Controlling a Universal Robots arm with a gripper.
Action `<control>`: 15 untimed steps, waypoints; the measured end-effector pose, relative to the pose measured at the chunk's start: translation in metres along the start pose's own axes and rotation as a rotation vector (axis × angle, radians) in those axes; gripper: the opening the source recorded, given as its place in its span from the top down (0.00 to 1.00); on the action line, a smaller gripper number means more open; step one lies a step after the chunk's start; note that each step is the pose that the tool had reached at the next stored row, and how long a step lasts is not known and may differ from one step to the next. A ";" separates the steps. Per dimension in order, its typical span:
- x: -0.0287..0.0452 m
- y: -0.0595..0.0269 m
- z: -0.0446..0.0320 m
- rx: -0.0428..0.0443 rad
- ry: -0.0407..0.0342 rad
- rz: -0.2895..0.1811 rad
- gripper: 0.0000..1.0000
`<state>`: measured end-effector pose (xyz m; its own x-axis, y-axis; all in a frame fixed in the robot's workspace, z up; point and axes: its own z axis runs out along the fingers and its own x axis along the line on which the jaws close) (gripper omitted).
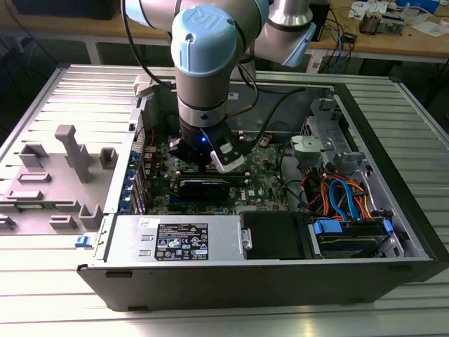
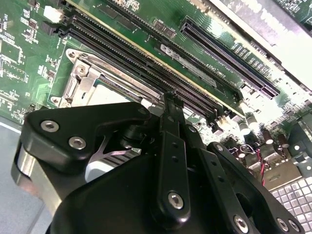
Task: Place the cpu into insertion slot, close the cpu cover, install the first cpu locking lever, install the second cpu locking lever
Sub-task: 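Install the second cpu locking lever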
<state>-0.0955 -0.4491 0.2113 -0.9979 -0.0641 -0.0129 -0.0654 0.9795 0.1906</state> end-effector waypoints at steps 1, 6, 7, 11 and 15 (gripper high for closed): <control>0.0000 0.0000 0.0000 -0.0004 0.0000 0.000 0.89; 0.0000 0.0000 0.0000 -0.0035 -0.0002 0.000 0.89; 0.0000 0.0000 0.0000 -0.0036 -0.0002 0.000 0.89; 0.0000 -0.0001 0.0005 -0.0046 -0.0002 0.000 0.89; 0.0000 -0.0001 0.0005 -0.0046 -0.0002 0.000 0.89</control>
<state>-0.0955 -0.4492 0.2107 -0.9979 -0.0640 -0.0131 -0.0654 0.9786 0.1951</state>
